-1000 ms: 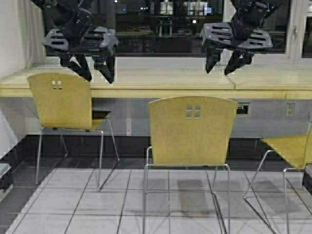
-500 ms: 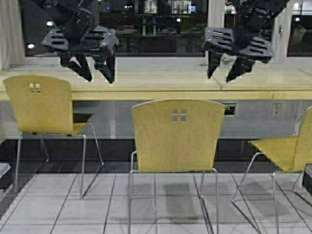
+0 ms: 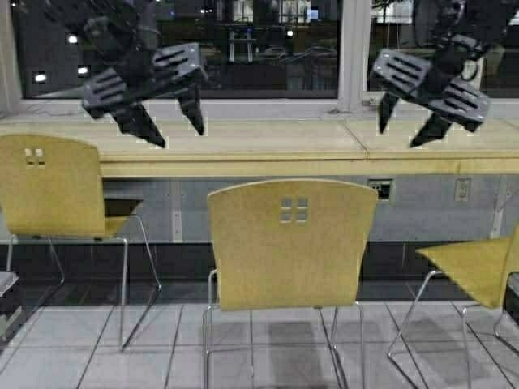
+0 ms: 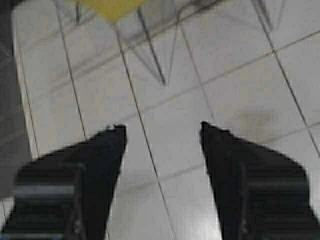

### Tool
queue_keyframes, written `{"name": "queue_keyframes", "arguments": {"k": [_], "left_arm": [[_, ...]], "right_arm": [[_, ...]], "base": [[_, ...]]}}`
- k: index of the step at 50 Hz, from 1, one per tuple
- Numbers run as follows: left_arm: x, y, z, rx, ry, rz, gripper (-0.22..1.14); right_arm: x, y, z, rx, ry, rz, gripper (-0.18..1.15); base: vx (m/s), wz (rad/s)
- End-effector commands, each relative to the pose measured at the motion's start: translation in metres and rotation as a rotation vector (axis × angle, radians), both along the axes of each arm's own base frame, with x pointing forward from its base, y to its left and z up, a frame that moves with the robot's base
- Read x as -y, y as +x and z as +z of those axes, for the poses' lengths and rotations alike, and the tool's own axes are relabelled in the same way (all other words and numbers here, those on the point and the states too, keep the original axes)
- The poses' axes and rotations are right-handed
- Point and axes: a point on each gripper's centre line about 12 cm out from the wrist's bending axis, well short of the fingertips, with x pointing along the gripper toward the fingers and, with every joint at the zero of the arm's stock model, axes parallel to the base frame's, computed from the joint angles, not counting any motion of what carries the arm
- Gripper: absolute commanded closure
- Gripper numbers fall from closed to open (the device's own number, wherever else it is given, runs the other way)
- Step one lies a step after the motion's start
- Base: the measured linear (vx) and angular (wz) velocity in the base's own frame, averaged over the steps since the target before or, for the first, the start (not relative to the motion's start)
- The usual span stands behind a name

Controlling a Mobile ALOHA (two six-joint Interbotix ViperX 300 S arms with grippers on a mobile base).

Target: Push the chairs under the table

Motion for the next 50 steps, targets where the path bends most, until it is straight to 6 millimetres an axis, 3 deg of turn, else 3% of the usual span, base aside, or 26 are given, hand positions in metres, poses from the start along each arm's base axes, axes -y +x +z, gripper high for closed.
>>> {"name": "queue_keyframes", "arguments": {"k": [1,15,34,50], "left_arm": [[0.002,0.013,-0.009,-0.013,-0.094,0.120,0.01],[-0.006,0.024,-0.043,-0.077,-0.276,0.414,0.00],[-0.011,0.029,-0.059,-0.138,-0.467,0.655,0.00],[0.016,0.038,-0.085,-0.227,-0.542,0.732,0.00]], "right_arm": [[0.001,0.002,0.004,0.020,0.019,-0.025,0.13],[-0.010,0.024,0.002,-0.028,0.185,-0.154,0.13],[-0.052,0.039,-0.023,-0.188,0.299,-0.169,0.13],[-0.060,0.033,-0.046,-0.273,0.416,-0.304,0.13]], "base": [[0.28,0.01],[0.30,-0.03],[0.29,-0.04],[0.26,-0.04]]}}
